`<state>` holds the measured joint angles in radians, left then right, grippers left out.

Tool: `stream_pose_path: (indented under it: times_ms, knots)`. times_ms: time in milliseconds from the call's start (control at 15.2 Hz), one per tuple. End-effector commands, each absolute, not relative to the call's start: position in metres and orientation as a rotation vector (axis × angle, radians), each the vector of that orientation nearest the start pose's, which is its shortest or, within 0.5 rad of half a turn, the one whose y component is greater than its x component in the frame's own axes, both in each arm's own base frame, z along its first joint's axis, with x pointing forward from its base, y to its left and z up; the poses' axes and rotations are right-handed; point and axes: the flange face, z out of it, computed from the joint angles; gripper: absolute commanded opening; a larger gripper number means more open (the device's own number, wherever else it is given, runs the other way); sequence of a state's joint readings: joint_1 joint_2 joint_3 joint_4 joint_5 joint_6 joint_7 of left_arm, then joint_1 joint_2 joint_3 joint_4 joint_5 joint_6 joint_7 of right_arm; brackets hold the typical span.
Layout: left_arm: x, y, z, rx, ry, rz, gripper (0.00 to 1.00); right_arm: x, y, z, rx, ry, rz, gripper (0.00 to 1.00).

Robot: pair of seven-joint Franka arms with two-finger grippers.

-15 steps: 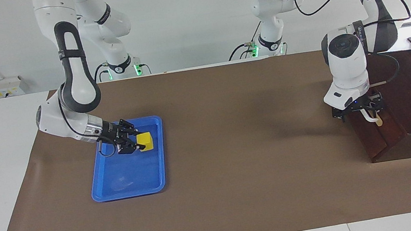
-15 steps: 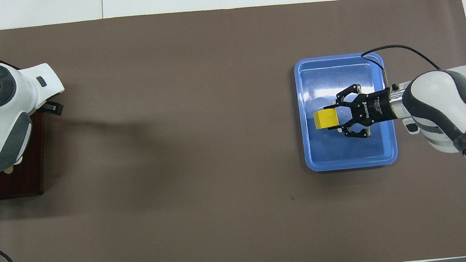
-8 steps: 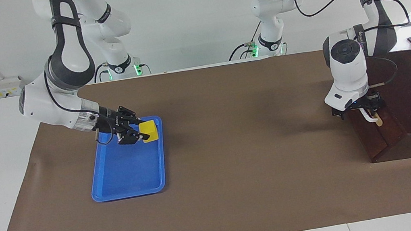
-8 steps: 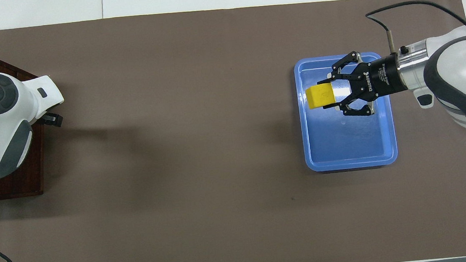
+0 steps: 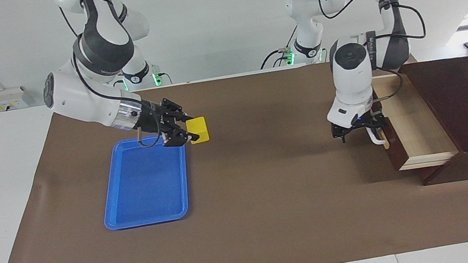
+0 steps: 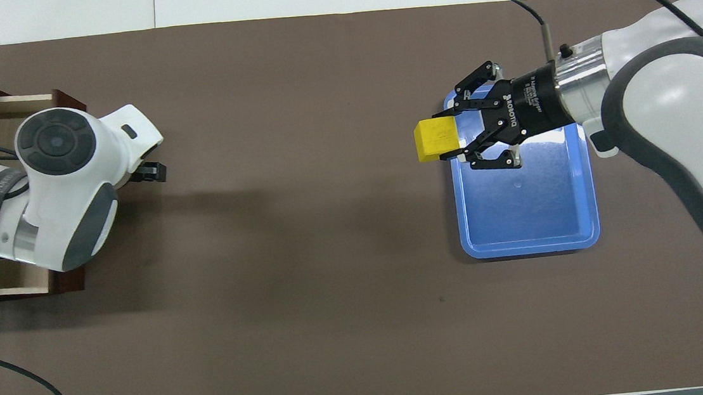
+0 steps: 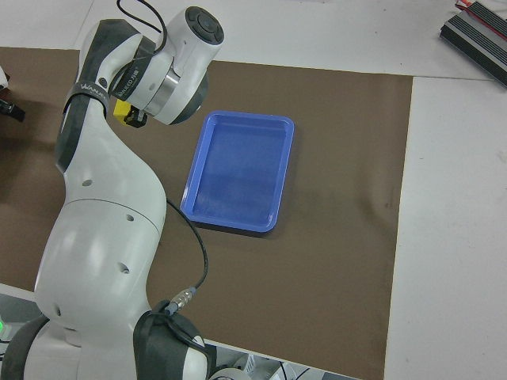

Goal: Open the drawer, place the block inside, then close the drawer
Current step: 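Lift the cube with the right gripper toward the left gripper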

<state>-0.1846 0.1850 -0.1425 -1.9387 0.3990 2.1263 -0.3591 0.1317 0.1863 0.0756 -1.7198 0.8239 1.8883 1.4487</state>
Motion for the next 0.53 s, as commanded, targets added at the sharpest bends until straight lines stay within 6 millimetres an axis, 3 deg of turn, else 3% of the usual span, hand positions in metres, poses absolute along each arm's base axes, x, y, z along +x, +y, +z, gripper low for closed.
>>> stream_pose_path:
  times_ms: [0,197,263,394,459]
  knots:
    - [0.563,-0.197,0.396,-2.865,0.194,-0.139,1.00,0.600,0.211,0.495,-1.811,1.764,0.767,0.00]
    - [0.565,-0.191,0.400,-2.859,0.178,-0.126,1.00,0.599,0.221,0.493,-1.794,1.786,0.752,0.00]
    - [0.570,-0.190,0.411,-2.859,0.158,-0.129,1.00,0.598,0.222,0.492,-1.793,1.791,0.753,0.00]
    - [0.579,-0.199,0.463,-2.896,0.058,-0.084,1.00,0.596,0.230,0.491,-1.794,1.792,0.752,0.00]
    - [0.582,-0.214,0.479,-2.938,-0.047,-0.030,1.00,0.595,0.235,0.491,-1.788,1.798,0.747,0.00]
